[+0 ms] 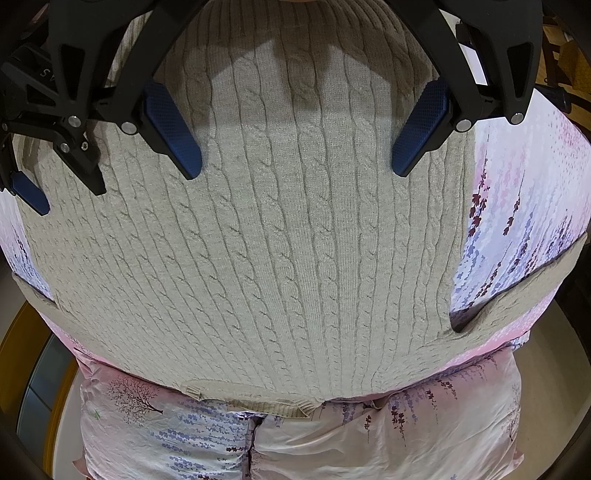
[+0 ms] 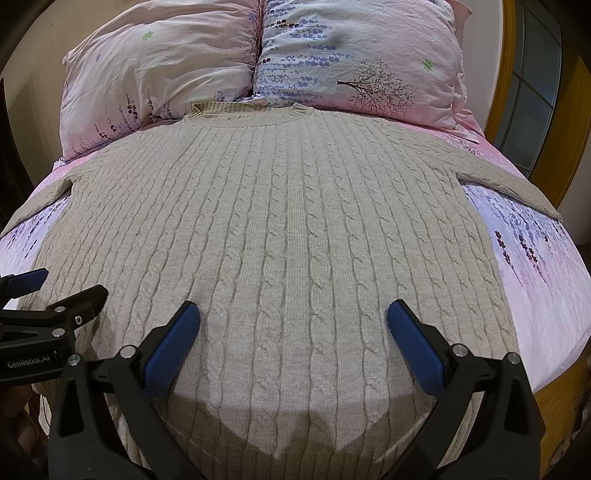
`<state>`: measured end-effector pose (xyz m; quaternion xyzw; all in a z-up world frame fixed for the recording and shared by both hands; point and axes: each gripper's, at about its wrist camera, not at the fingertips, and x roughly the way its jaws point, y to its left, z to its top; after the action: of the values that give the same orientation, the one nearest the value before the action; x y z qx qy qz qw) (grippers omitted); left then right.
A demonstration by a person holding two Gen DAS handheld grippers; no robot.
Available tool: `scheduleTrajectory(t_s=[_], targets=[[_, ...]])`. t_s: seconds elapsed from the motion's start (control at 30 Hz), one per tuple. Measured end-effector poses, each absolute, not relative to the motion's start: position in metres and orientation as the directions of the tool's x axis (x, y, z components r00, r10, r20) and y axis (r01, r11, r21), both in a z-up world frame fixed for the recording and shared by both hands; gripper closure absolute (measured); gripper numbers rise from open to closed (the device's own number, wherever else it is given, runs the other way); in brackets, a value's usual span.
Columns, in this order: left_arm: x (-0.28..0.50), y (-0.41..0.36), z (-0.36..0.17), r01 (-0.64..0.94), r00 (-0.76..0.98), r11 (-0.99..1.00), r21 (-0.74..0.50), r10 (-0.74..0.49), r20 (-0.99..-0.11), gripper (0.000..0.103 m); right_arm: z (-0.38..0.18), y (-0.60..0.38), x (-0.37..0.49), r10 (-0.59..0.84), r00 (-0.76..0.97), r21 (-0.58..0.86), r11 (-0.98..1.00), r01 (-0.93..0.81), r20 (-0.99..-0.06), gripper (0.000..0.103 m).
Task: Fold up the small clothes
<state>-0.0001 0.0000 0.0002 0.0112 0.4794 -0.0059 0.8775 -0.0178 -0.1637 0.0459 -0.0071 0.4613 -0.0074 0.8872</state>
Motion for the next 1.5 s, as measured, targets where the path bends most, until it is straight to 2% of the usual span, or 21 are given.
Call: scheduleTrajectory(t_s=[1.5], targets=[[0.0003, 0.0, 0.0011, 0.022, 0.536, 1.0, 0.019, 0.004, -0.845, 0.001, 0.0401, -0.1614, -0.0165, -0.015, 0.561, -0.024, 1.0, -0.008, -0.828, 0.002]])
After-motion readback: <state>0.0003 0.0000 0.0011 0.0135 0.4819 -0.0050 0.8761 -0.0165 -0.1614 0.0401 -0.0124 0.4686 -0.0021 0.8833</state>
